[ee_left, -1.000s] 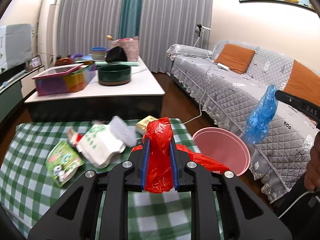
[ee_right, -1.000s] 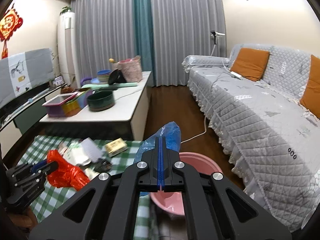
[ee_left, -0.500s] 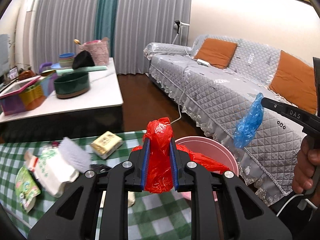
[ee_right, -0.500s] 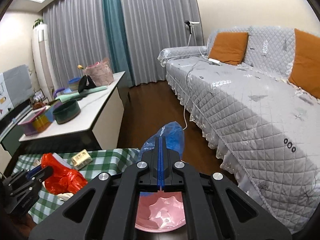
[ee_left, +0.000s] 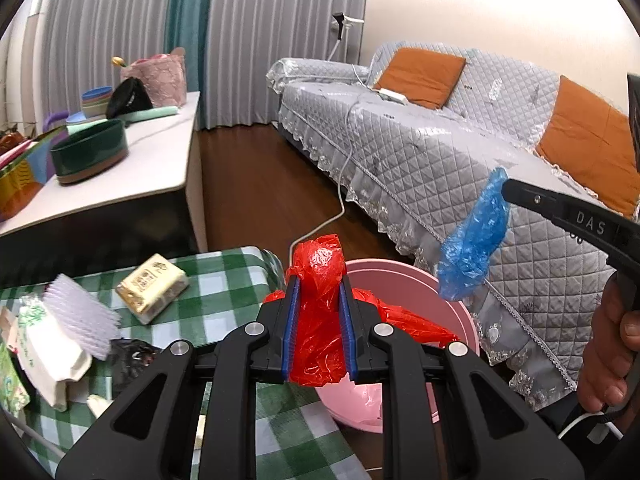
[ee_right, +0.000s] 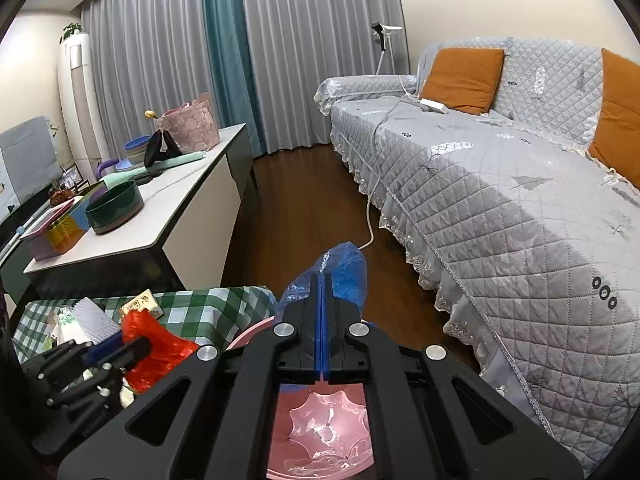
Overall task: Collect trash
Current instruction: 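Carry both bags over the pink bucket and open both tools to drop them, then move both open tools back over the table toward the remaining trash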
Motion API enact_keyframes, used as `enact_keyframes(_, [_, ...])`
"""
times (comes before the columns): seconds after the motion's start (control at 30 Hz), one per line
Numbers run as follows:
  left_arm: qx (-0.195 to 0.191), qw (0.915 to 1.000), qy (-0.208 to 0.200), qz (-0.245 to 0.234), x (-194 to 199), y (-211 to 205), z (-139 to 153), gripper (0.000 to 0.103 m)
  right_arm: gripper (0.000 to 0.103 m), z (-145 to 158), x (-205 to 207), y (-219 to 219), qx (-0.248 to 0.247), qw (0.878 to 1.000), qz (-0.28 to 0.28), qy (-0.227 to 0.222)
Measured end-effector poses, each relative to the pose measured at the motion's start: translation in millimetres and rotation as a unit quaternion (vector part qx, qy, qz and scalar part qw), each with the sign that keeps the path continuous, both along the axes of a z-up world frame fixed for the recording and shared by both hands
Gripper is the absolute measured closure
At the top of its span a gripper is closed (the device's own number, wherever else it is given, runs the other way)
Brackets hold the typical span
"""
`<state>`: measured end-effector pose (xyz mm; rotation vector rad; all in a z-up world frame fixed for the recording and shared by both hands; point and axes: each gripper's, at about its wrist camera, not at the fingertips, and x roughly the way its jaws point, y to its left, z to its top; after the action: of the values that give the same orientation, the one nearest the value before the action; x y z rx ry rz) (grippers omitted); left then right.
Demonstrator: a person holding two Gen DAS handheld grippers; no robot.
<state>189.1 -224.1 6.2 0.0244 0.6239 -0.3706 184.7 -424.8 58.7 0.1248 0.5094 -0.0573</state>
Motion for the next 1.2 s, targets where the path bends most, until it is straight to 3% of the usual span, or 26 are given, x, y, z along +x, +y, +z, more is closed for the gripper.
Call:
enact_keyframes(0.4, [0.004,0.9998,0.015,-0.013,11,-13,-9,0.084,0.102,-3,5,-5,0.007,1.000,-0.004,0.004])
enact_keyframes(0.47, [0.009,0.9997,0.018,-0.014,12,-15,-9,0.077,0.095,-2,5,-5,0.004,1.000,-0.014,0.004])
enact_keyframes(0.5, [0.010,0.9997,0.020,-0.011,13,-15,-9,0.058,0.081,-3,5,-7,0.004,1.000,-0.015,0.006])
enact_keyframes(0.57, [0.008,0.9998,0.019,0.000,13,-12,-8,0.047,0.062,-4,5,-9,0.009,1.000,-0.021,0.007])
enact_keyframes(1.2, [-0.001,0.9999,0.005,0.010,-15,14,11,0.048,0.058,2,-1,4,0.006,1.000,-0.017,-0.005])
